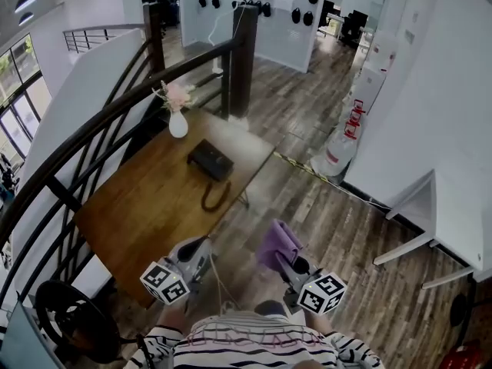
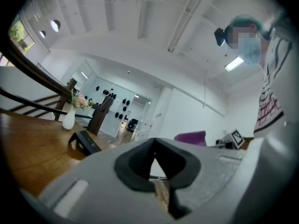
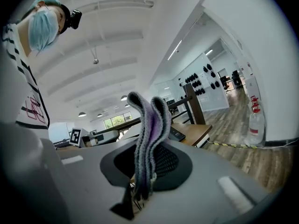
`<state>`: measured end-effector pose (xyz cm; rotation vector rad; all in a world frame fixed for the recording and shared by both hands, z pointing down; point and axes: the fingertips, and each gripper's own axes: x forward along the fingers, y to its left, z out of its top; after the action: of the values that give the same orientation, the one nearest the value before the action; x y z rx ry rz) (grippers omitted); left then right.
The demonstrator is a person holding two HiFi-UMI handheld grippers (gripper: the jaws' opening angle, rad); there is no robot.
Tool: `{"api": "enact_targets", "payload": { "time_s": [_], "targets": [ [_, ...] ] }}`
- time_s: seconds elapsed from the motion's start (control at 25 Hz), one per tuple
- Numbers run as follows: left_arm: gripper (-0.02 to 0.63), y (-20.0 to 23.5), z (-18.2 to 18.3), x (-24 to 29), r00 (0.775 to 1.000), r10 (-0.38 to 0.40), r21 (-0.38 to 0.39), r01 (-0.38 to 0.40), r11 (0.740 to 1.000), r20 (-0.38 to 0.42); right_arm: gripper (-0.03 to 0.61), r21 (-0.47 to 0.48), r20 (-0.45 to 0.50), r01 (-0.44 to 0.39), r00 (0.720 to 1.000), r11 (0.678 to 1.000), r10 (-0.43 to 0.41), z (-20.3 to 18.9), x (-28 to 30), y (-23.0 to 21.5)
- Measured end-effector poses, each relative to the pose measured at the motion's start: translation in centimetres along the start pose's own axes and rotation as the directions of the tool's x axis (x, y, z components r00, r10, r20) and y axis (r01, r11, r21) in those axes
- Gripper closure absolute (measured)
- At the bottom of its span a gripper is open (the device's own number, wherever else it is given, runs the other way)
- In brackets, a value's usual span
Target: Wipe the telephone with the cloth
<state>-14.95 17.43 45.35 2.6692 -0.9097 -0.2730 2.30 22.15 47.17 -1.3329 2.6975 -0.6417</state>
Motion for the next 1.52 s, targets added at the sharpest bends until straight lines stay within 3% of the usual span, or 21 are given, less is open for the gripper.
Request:
{"api": "enact_targets", "payload": {
  "time_s": [0.2,0.4,0.6,0.92,1.32,1.52],
  "targets": [
    [0.615,2.1,0.0,3.6,1.0,0.007,-0.016,-0.007,1.0,0.0,0.535,0.006,-0.016,-0.01,1.0,1.0,0.01,1.5,2.7,-3.8],
    [0.615,4.1,0.4,7.2,0.995,0.096,-0.019,-0.096,0.995,0.02,0.535,0.015,-0.045,-0.077,0.996,0.997,0.078,3.3,5.1,-8.6],
    [0.615,4.5,0.1,13.5,0.974,0.212,-0.022,-0.21,0.977,0.087,0.534,-0.01,-0.112,-0.193,0.975,0.981,0.19,5.8,6.0,-14.9],
    [0.615,2.7,-2.2,22.0,0.93,0.332,-0.027,-0.332,0.943,0.157,0.535,-0.037,-0.178,-0.339,0.928,0.94,0.327,9.3,5.8,-23.7],
    [0.615,3.5,-3.5,22.8,0.859,0.485,-0.045,-0.484,0.874,0.164,0.535,0.036,-0.223,-0.469,0.857,0.882,0.465,9.6,9.3,-26.4],
    [0.615,7.6,-2.8,22.9,0.847,0.504,-0.066,-0.5,0.863,0.172,0.535,0.047,-0.241,-0.49,0.84,0.87,0.486,9.8,14.0,-26.3]
  ]
}}
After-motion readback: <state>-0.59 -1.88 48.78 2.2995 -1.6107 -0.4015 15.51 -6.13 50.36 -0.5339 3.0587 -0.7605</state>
